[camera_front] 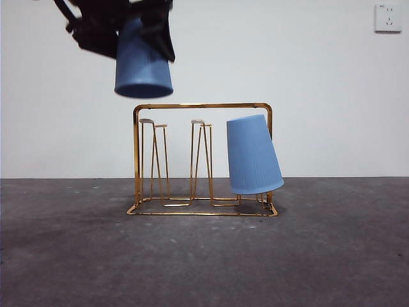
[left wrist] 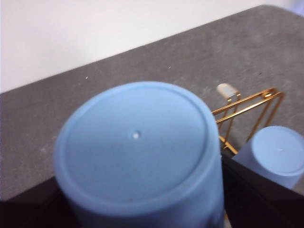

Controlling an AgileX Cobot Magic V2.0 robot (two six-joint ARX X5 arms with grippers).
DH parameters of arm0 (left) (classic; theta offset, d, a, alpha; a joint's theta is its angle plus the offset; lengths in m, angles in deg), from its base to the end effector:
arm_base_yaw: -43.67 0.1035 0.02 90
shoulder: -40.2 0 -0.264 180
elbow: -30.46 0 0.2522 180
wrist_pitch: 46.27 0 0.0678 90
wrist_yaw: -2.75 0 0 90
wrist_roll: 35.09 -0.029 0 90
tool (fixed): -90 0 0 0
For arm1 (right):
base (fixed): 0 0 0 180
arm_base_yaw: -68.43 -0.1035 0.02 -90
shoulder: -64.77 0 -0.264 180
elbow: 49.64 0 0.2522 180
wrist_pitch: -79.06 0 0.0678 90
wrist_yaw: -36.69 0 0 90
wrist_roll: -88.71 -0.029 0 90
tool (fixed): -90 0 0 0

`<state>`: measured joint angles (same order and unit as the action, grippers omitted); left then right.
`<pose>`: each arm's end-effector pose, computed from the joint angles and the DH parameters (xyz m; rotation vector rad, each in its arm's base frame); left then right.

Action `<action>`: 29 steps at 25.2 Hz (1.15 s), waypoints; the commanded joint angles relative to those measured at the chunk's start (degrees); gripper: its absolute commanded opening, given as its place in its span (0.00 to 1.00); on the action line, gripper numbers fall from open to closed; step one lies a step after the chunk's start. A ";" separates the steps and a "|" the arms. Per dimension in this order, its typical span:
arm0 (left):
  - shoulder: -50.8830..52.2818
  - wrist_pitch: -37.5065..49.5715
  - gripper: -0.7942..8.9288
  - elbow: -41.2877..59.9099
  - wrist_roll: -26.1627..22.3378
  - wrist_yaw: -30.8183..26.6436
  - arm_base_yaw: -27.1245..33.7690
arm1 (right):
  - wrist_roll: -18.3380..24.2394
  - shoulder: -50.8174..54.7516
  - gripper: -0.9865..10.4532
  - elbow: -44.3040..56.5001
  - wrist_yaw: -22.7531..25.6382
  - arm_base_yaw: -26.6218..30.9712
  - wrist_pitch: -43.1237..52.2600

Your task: Pick up cup 1,put cup 1 in the cup rack,pick up cup 2,put cup 2 in the cup rack

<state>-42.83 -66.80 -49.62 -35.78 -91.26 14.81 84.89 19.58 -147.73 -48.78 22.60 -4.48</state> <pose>0.2887 -0.1568 0.3140 0.1285 0.3936 -0.4300 0.0499 0.0481 0.4427 -0.1699 0.5170 0.6856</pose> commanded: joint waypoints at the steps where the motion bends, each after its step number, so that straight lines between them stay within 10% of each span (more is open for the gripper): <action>1: -1.57 2.32 0.07 0.31 -0.92 -0.07 0.35 | -0.74 0.09 0.30 0.17 -0.02 0.02 0.24; 29: -18.36 4.26 0.07 2.19 1.60 -0.07 1.44 | -0.50 0.09 0.25 0.17 0.44 0.02 0.26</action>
<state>-60.53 -62.08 -47.90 -35.03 -91.37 16.14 84.83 19.58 -147.73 -48.58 22.60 -4.52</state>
